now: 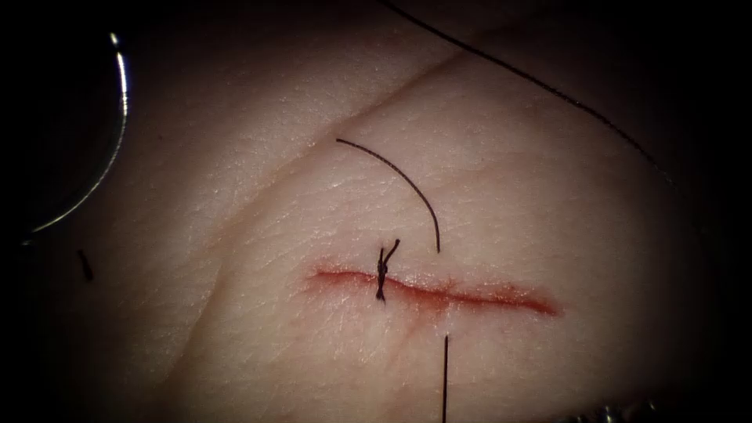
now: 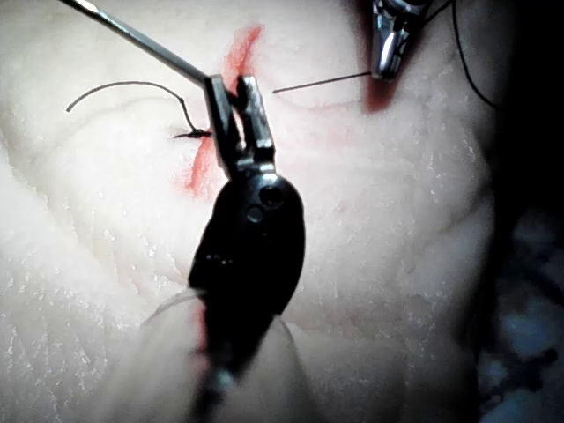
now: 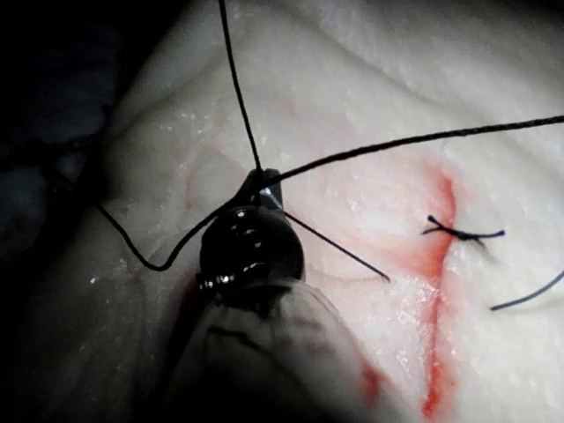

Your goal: Wound Closure

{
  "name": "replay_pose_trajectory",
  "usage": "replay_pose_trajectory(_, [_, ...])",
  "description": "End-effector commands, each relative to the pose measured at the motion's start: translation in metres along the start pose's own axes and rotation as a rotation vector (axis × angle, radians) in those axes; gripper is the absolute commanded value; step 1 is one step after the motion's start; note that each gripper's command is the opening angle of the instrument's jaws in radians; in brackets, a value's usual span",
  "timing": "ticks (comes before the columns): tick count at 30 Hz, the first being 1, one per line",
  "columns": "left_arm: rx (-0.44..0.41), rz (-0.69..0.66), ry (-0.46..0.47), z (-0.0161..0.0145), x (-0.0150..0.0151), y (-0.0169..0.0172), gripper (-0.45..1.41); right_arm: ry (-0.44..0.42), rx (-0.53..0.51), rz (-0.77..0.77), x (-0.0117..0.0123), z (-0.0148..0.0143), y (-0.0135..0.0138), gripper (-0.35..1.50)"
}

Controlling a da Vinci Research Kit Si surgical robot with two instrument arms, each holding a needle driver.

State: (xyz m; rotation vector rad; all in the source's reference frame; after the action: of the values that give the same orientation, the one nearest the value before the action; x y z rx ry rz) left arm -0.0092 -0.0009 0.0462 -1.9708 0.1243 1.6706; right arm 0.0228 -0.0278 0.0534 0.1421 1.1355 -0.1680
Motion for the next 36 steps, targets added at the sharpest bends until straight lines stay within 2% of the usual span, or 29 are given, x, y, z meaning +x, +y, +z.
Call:
replay_pose_trajectory(1, [0.008, 0.004, -0.011, 0.0001, -0.0007, 0.0004, -0.45, 0.003, 0.008, -0.002, 0.0005, 0.0008, -0.0013, -0.35])
replay_pose_trajectory(7, [0.054, 0.035, -0.053, -0.0001, -0.0016, -0.0006, -0.45, 0.004, 0.011, 0.013, 0.001, 0.0005, -0.0011, -0.35])
replay_pose_trajectory(8, [0.057, 0.036, -0.056, -0.0001, -0.0018, -0.0008, -0.45, 0.002, 0.011, 0.03, 0.001, 0.0007, -0.0012, -0.13])
replay_pose_trajectory(9, [0.067, 0.036, -0.065, 0.0, -0.0022, -0.0012, -0.45, 0.003, 0.009, 0.038, 0.0011, 0.0006, -0.001, 0.52])
replay_pose_trajectory(10, [0.074, 0.036, -0.072, 0.0, -0.0024, -0.0014, -0.45, 0.009, 0.003, 0.045, 0.001, 0.0005, -0.001, 0.78])
replay_pose_trajectory(11, [0.089, 0.04, -0.085, 0.0, -0.0031, -0.002, -0.45, 0.014, -0.002, 0.071, 0.0009, -0.0003, -0.0008, 0.98])
replay_pose_trajectory(13, [0.1, 0.046, -0.095, 0.0, -0.0037, -0.0024, -0.45, 0.001, -0.024, 0.091, 0.0005, -0.0016, -0.0001, 1.09])
replay_pose_trajectory(14, [0.1, 0.046, -0.095, 0.0, -0.0037, -0.0024, -0.45, 0.001, -0.024, 0.091, 0.0005, -0.0016, -0.0001, 1.09])
replay_pose_trajectory(15, [0.107, 0.053, -0.101, -0.0002, -0.0046, -0.0031, -0.45, -0.049, -0.056, 0.114, -0.0004, -0.0039, 0.0014, 1.28])
replay_pose_trajectory(18, [0.115, 0.046, -0.107, -0.0003, -0.0051, -0.0034, -0.45, -0.105, -0.081, 0.141, -0.0018, -0.0068, 0.0035, 1.31])
replay_pose_trajectory(21, [0.097, 0.037, -0.09, -0.0002, -0.005, -0.0033, -0.45, -0.114, -0.123, 0.179, -0.0028, -0.0087, 0.0056, 1.31])
replay_pose_trajectory(26, [0.046, 0.008, -0.006, 0.0005, -0.0042, -0.0023, -0.45, -0.149, -0.18, 0.237, -0.0045, -0.0095, 0.0096, 1.31])
replay_pose_trajectory(28, [0.017, -0.005, 0.031, 0.0007, -0.0029, -0.0011, -0.45, -0.164, -0.253, 0.314, -0.0062, -0.0082, 0.0129, 1.18])
replay_pose_trajectory(30, [0.017, -0.008, 0.047, 0.0006, -0.0023, -0.0006, -0.45, -0.146, -0.298, 0.385, -0.007, -0.0071, 0.0147, 1.09])
replay_pose_trajectory(33, [0.012, -0.011, 0.051, 0.0005, -0.0015, 0.0, -0.45, -0.103, -0.335, 0.537, -0.008, -0.0049, 0.0169, 1.09])
replay_pose_trajectory(36, [0.009, -0.013, 0.053, 0.0004, -0.0014, 0.0001, -0.45, -0.108, -0.368, 0.627, -0.0087, -0.0021, 0.0188, 1.16])
